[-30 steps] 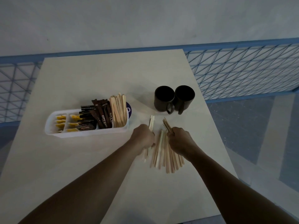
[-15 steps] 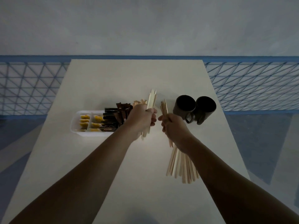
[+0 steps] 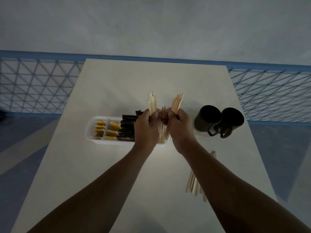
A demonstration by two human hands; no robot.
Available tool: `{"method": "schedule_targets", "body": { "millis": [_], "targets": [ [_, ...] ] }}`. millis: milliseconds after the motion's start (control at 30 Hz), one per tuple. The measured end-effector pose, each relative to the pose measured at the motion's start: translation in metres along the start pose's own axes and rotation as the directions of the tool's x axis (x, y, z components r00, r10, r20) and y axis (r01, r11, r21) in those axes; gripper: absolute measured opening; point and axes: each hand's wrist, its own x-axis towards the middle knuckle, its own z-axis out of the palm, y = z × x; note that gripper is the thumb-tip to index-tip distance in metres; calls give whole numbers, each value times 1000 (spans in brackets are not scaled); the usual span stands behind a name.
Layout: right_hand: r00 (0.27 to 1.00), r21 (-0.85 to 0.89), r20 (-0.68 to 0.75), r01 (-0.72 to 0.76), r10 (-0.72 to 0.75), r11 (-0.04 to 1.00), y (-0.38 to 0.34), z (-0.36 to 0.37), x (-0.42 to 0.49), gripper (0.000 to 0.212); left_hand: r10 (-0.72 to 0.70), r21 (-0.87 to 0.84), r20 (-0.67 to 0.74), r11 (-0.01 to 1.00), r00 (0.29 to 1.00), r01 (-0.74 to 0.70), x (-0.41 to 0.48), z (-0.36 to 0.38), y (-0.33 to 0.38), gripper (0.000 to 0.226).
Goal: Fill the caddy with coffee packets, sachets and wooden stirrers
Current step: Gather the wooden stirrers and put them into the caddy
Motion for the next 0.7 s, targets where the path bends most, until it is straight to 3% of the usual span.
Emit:
{"method": "schedule_targets", "body": {
  "millis": [300,500,633,700],
  "targets": [
    [998,-5,-44,-49,48,999,21,4,-3,24,54,93,-53,994,997,-49,-8,9,-21,16],
    [999,-300,-26,28,-38,953,23,2,-4,18,114,177,-33,978,993,-107,-7,7,-17,8],
    [994,-481,8,98,-108,871,21,-2,0,18,144,231,-17,963,989,-136,-3,-1,-1,26],
    [991,-573,29,126,-133,810,20,-4,1,17,130,238,9,963,992,-128,1,-5,4,22]
  ]
}}
